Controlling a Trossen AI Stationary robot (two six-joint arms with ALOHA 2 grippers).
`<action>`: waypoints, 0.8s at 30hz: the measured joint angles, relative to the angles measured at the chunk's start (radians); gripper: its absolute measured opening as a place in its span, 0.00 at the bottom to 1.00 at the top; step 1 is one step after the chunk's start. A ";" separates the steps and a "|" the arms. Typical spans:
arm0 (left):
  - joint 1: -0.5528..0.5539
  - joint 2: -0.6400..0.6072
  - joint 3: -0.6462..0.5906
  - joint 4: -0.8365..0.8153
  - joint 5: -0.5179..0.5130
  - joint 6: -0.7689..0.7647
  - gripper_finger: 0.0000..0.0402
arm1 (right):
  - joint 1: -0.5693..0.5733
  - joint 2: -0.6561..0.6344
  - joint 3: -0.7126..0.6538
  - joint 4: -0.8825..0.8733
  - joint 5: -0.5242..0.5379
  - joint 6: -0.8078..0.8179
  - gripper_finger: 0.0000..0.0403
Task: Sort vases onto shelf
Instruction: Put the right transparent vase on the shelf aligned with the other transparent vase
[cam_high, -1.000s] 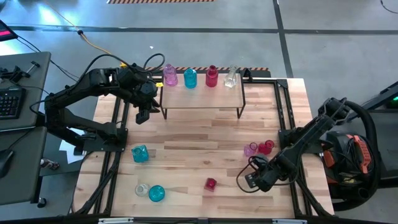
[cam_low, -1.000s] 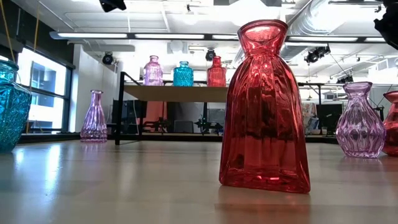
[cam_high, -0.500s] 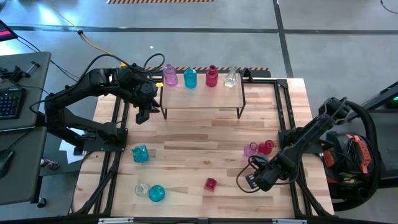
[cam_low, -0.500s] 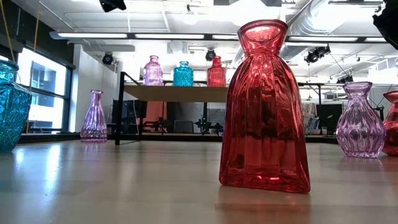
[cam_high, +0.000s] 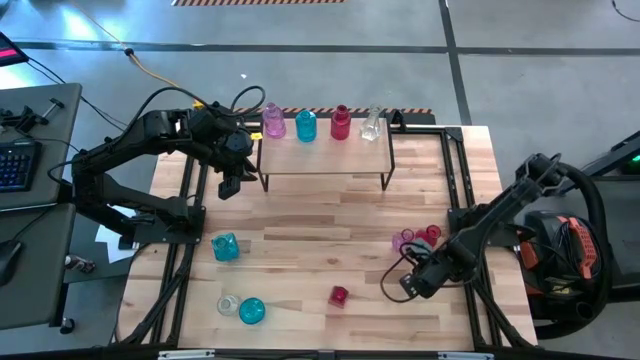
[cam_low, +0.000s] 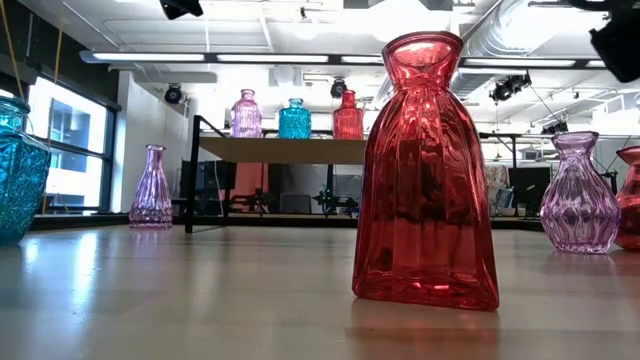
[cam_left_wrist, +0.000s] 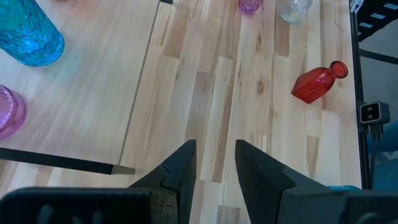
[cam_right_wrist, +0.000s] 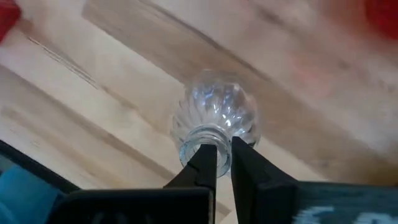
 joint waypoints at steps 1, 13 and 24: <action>0.000 0.000 0.000 0.000 0.000 0.000 0.26 | -0.008 -0.009 0.000 -0.001 0.002 -0.018 0.00; 0.000 0.000 0.000 0.000 0.000 0.000 0.26 | -0.160 -0.112 0.004 0.052 -0.094 -0.311 0.00; 0.000 0.000 0.000 0.000 0.000 0.000 0.26 | -0.391 -0.175 0.058 0.060 -0.186 -0.656 0.00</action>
